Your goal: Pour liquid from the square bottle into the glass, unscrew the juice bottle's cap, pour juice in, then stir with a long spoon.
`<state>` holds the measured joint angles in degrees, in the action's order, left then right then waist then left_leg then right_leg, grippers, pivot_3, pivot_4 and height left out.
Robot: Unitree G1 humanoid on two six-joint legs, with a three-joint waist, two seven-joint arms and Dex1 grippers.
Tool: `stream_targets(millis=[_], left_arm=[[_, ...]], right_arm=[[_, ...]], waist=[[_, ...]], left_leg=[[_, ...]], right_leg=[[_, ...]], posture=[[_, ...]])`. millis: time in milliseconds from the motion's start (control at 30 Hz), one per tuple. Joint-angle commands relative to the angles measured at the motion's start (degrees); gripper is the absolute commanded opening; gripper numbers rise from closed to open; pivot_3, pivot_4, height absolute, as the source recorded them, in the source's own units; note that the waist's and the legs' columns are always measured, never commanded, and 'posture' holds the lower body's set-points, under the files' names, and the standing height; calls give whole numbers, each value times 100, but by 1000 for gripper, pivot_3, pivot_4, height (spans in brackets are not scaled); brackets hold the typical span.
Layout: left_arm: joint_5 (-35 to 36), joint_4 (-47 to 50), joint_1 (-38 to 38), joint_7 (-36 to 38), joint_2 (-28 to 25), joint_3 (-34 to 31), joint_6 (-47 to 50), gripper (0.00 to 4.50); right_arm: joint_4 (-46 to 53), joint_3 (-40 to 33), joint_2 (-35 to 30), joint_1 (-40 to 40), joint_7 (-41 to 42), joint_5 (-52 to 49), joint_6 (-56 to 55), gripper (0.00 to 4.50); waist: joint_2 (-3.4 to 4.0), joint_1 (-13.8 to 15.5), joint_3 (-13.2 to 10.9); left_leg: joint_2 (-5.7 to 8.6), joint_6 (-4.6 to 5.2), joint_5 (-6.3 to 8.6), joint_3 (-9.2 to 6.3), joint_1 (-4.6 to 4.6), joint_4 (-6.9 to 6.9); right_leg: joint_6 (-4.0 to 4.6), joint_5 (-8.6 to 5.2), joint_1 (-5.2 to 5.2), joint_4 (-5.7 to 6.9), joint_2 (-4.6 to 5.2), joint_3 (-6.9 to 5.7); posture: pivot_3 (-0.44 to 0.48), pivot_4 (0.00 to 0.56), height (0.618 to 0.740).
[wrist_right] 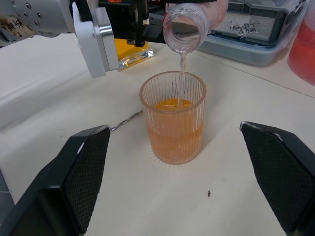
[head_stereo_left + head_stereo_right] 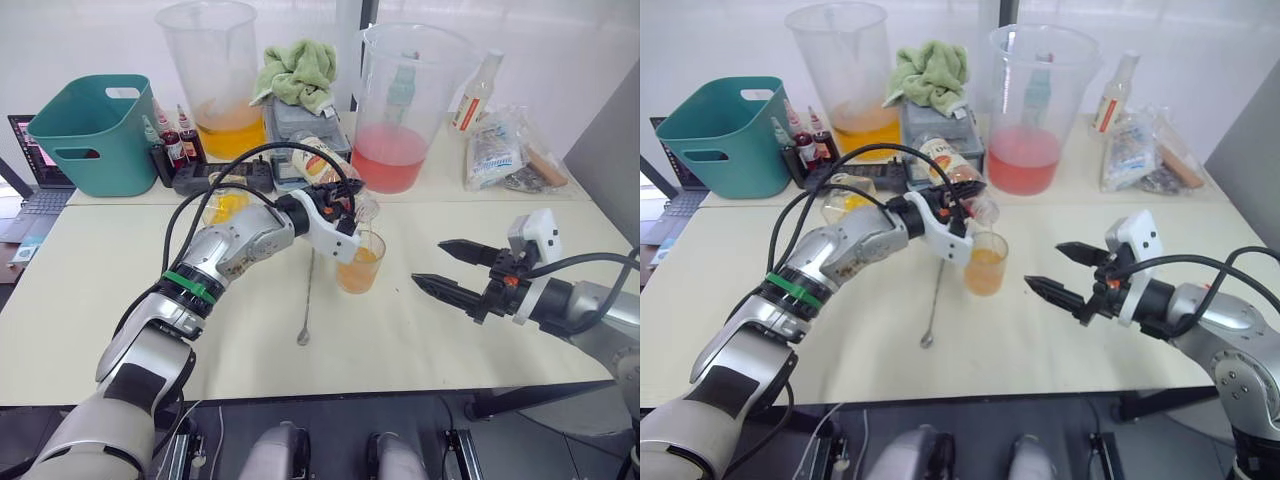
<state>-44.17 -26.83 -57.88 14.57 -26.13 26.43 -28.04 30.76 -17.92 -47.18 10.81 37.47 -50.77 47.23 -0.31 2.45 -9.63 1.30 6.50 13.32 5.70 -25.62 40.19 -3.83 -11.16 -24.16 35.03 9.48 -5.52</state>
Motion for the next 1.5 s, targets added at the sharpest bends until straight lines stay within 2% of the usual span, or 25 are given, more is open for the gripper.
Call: stream_targets(millis=[33, 133, 267, 333, 433, 533, 667, 767, 900, 1100, 1267, 1400, 1500], left_arm=[[982, 301, 94, 512, 159, -506, 354, 1272], [1492, 445, 148, 895, 264, -740, 693, 1272], [2888, 834, 244, 1553, 668, -1432, 1776, 1272], [3284, 1050, 246, 1737, 748, -1670, 2213, 1272], [3416, 1248, 271, 1844, 728, -1736, 2499, 1272], [3965, 1839, 531, 2138, 663, -2020, 3228, 1272], [4935, 2766, 774, 2342, 574, -2597, 4841, 1272], [5663, 3449, 1034, 2573, 298, -2954, 6022, 1272], [6303, 4310, 1525, 2646, -193, -3366, 7084, 1272], [7079, 5254, 2231, 2614, -878, -3983, 8172, 1272], [7646, 5646, 2661, 2452, -1273, -4777, 8803, 1272], [7831, 5763, 3412, 2631, -1932, -5797, 8896, 1272], [7874, 5608, 3714, 2682, -2313, -6261, 8792, 1272]], right_arm=[[14, 9, 25, 186, 34, -14, -121, 4483], [-29, 48, 25, 263, 53, -10, -112, 4483], [-173, 78, 69, 497, 165, -64, -165, 4483], [-254, 81, 77, 604, 252, -65, -192, 4483], [-305, 88, 80, 666, 312, -46, -198, 4483], [-589, 144, 67, 1031, 462, -64, -219, 4483], [-965, 350, 61, 1474, 739, 33, -250, 4483], [-1274, 371, 166, 1849, 832, -47, -227, 4483], [-1526, 530, 11, 2099, 1292, 43, -218, 4483], [-1774, 775, -154, 2307, 2153, 111, -291, 4483], [-1963, 967, -126, 2487, 2643, 160, -284, 4483], [-2312, 1312, 78, 2790, 2928, 412, -434, 4483], [-2498, 1458, 196, 2938, 3080, 562, -519, 4483]], waist=[[0, -8, 0], [0, -10, 0], [0, -12, 0], [0, -17, 0], [0, -27, 0], [0, -47, 0], [0, -72, 0], [0, -105, 0], [1, -138, 0], [1, -169, 0], [1, -184, 0], [0, -199, 0], [-5, -203, -1]], left_leg=[[0, 0, 0, 0, 1, 1], [-1, 0, 0, -1, 1, 3], [0, 0, 0, -2, 0, 9], [0, 0, 0, -2, 0, 11], [-1, 0, 0, -2, 1, 11], [0, 0, -1, 6, 3, 11], [-3, -4, -3, 1, 4, 12], [-2, -5, -3, -1, 4, 12], [-3, -10, -6, -5, 6, 10], [-3, -18, -10, -9, 7, 6], [-4, -22, -12, -10, 12, 1], [-4, -30, -15, -7, 16, -10], [-8, -45, -20, -8, 17, -21]], right_leg=[[0, 0, 0, 1, 0, 0], [0, 0, 0, 3, -1, 0], [0, 0, 2, 4, -1, 0], [0, 0, 2, 4, -2, 0], [0, 0, 5, 4, -6, 0], [0, 0, 7, 4, -8, 3], [0, 0, 6, 5, -14, 4], [0, 0, 6, 6, -15, 5], [0, 0, 7, 6, -21, 5], [0, -1, 9, 2, -24, 7], [1, -1, 9, 1, -24, 10], [2, -2, 6, 0, -25, 11], [9, -5, 1, -2, -32, 10]], posture=[[0, 150, 740], [0, 150, 740], [0, 150, 740], [0, 150, 740], [0, 150, 740], [0, 150, 740], [0, 150, 740], [0, 150, 740], [0, 150, 740], [0, 150, 740], [0, 150, 740], [0, 150, 740], [0, 150, 740]])
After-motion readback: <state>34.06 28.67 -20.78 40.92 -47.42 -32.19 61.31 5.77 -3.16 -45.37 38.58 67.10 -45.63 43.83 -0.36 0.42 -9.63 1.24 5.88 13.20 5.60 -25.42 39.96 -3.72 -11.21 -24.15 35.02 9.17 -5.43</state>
